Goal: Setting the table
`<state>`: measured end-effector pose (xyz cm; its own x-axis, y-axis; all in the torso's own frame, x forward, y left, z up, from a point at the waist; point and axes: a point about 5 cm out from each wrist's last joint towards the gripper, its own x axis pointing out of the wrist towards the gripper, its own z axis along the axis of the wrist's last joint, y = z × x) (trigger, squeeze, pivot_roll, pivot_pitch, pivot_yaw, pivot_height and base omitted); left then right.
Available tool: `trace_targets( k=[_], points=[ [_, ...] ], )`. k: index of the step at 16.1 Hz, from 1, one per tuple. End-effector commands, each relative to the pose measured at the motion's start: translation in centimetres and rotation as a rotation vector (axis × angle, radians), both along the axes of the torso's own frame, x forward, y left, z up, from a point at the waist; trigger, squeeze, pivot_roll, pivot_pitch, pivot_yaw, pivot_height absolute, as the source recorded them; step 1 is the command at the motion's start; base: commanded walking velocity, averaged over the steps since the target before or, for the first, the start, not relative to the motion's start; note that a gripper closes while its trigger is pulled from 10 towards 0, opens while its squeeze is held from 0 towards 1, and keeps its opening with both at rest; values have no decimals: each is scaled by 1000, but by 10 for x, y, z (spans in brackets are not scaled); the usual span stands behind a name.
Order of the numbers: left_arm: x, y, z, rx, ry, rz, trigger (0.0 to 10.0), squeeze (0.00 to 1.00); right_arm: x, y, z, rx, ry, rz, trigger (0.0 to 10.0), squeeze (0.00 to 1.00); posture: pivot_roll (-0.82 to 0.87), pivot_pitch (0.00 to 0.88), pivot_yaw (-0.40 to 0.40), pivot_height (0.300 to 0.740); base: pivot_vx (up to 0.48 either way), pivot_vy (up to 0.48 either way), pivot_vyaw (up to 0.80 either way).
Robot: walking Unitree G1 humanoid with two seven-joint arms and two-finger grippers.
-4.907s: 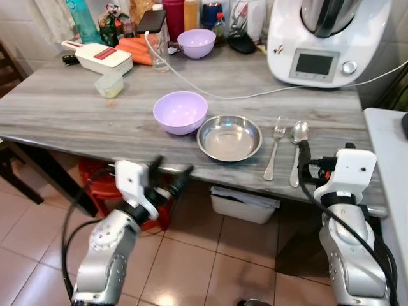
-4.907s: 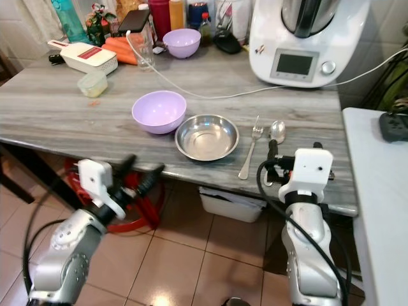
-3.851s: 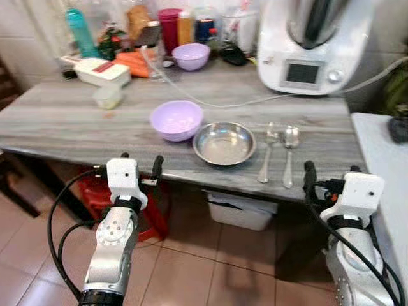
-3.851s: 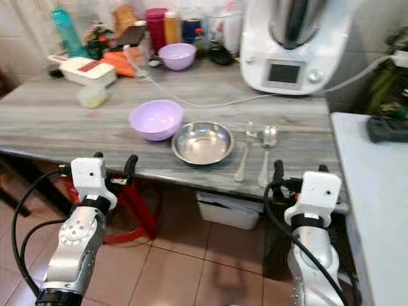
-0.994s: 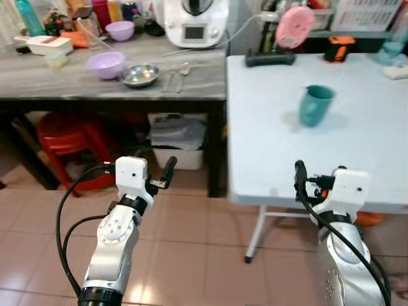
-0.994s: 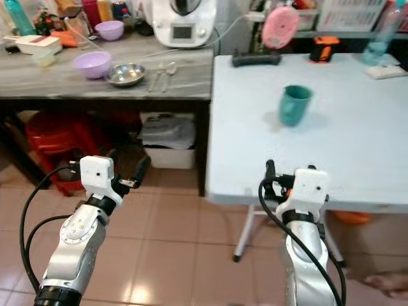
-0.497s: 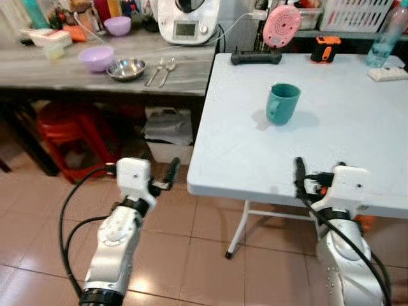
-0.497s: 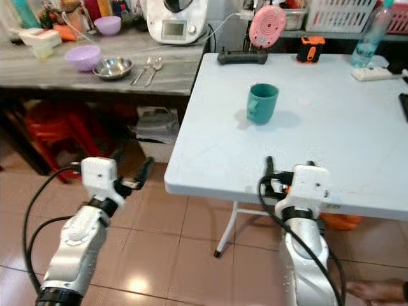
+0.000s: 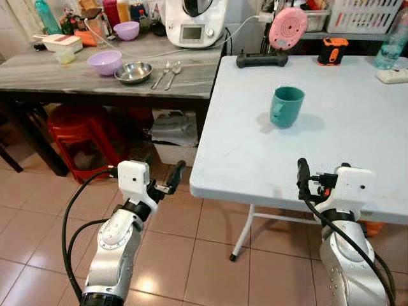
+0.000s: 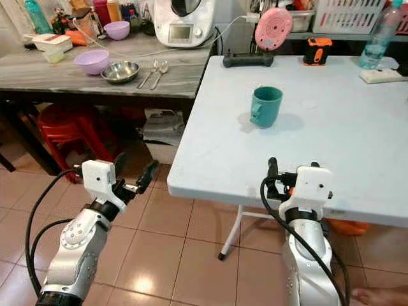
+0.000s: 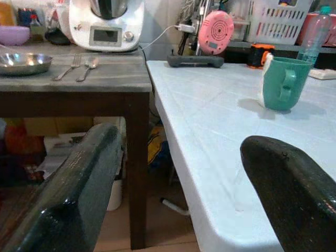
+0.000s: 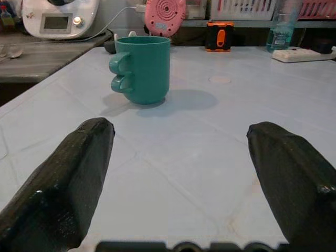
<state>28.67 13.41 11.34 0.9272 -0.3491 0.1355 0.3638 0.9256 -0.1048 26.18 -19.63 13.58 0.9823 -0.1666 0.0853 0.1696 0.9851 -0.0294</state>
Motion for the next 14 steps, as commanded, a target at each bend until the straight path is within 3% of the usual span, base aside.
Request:
trace_targets(
  k=[1, 8, 14],
  points=[
    [0, 2, 2, 9, -4, -8, 10000, 0, 1, 4, 2, -1, -11, 11, 10000, 0, -123, 58, 75, 740, 304, 0, 0],
    [0, 1, 1, 1, 3, -6, 10000, 0, 3, 4, 2, -16, -10, 28, 10000, 0, -122, 54, 65, 740, 374, 0, 0],
    [-4, 0, -2, -13, 5, -35, 10000, 0, 7, 13, 1, -28, 5, 92, 10000, 0, -122, 51, 63, 740, 0, 0, 0]
  ],
)
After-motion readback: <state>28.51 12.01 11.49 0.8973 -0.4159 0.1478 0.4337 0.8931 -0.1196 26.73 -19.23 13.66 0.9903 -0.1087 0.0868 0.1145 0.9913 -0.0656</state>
